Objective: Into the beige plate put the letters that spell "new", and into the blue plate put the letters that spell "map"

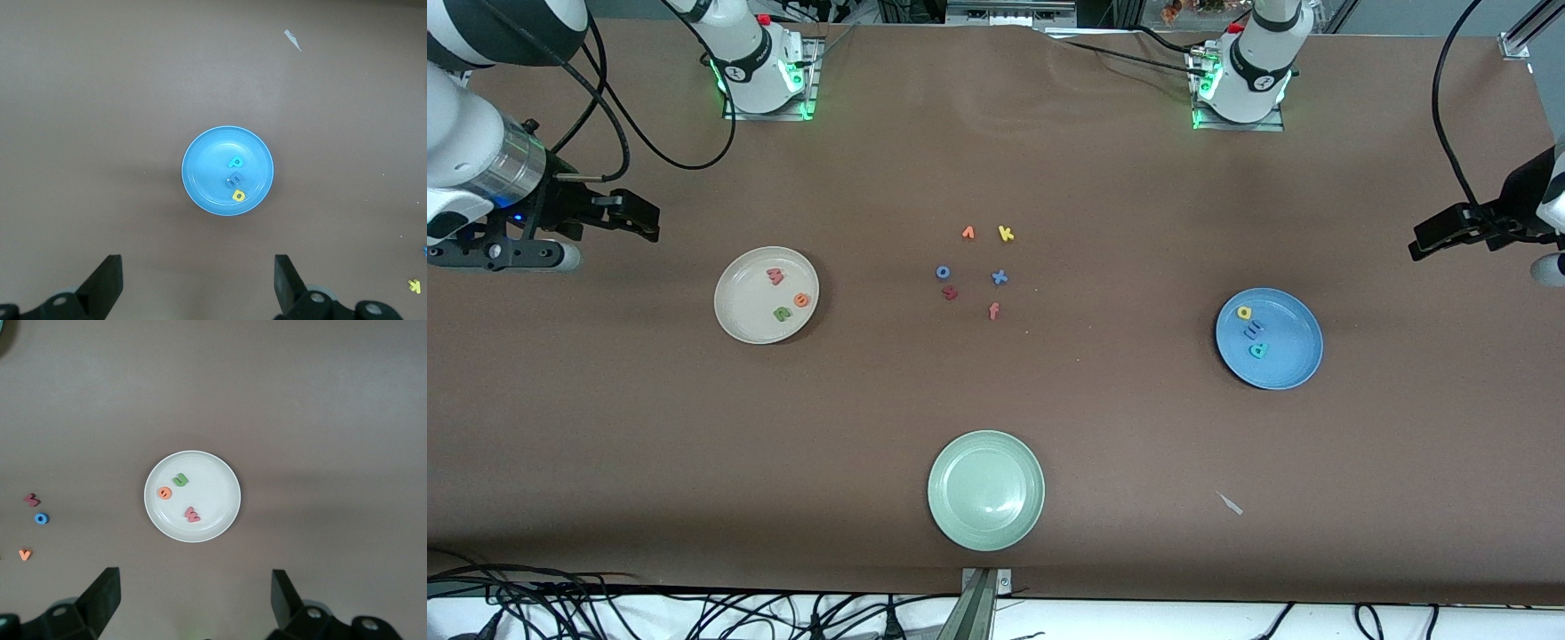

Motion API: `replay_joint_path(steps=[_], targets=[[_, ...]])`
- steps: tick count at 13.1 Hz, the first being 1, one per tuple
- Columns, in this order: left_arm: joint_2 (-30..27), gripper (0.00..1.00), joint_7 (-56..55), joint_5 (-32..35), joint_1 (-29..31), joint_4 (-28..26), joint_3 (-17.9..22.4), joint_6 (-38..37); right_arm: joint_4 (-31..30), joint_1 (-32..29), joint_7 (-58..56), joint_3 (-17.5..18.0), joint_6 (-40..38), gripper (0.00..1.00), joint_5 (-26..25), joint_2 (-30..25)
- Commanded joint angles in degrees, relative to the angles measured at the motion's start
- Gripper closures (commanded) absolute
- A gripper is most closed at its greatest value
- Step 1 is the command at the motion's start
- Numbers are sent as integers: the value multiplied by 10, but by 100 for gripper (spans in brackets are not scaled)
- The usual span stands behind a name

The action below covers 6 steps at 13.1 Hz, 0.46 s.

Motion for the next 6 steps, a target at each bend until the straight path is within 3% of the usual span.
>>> replay_joint_path(steps=[1, 6], targets=[[-10, 0, 14, -10, 3, -11, 2, 8, 17, 1, -1, 0, -9, 0, -9, 7], [-9, 0, 14, -10, 3, -13, 2, 14, 17, 1, -3, 0, -9, 0, -8, 7]])
